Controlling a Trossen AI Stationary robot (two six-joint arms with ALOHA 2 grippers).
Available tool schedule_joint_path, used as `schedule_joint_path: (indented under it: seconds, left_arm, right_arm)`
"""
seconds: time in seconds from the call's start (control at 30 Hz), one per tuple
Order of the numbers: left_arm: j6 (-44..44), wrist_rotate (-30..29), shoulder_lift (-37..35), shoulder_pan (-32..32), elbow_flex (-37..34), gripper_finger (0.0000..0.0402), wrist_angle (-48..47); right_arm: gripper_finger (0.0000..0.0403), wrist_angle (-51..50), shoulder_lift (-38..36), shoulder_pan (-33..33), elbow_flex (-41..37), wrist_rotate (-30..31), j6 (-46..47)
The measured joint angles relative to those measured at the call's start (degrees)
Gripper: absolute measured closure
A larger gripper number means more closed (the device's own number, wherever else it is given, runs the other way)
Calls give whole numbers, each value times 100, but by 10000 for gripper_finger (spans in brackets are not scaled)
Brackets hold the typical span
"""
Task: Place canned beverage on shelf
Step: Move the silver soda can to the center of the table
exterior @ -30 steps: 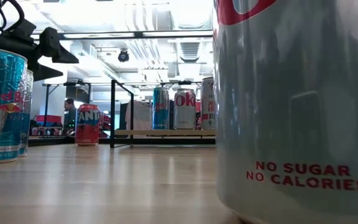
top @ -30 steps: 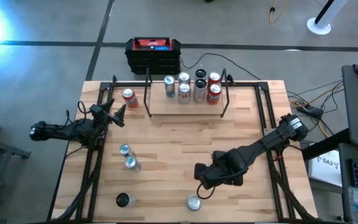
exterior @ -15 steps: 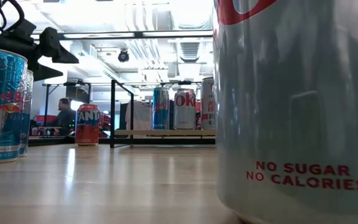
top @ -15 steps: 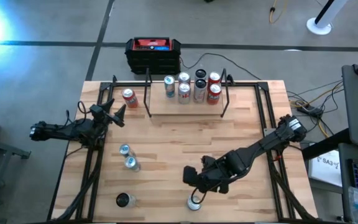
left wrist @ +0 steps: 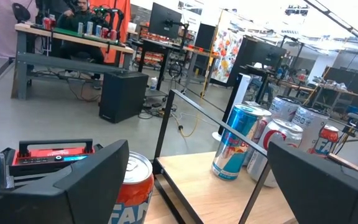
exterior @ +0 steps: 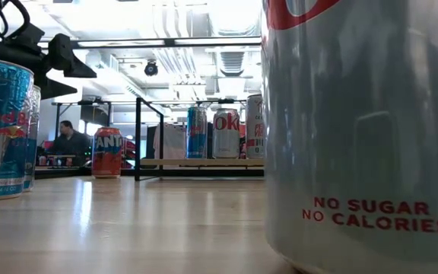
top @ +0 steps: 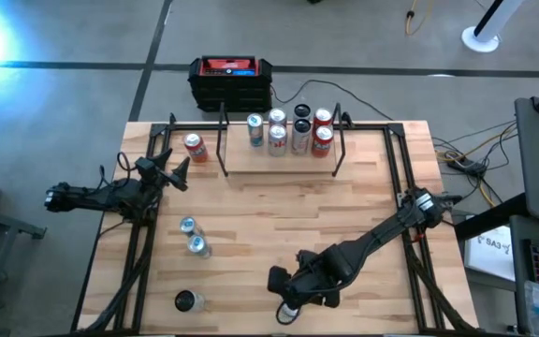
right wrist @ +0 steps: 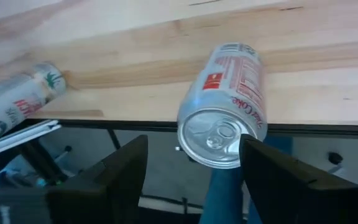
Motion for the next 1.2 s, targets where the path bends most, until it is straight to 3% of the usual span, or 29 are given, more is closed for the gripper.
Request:
schedule_joint_path:
  seconds: [0.37, 0.57, 1.07, 1.2]
  left_arm:
    - [0, 0, 2, -1, 0, 33, 5]
    - [0, 0, 2, -2, 0, 33, 3]
    - [0, 0, 2, -1, 0, 33, 7]
    - [0, 0, 2, -1, 0, 33, 5]
  right_arm:
    - [168, -1287, 720, 20, 1513, -165, -192]
    - [168, -1712, 1035, 20, 2089, -580, -297]
    - [167, -1608, 1354, 18, 2219, -1179, -767]
    - [145, -1598, 1352, 18, 2203, -1179, -988]
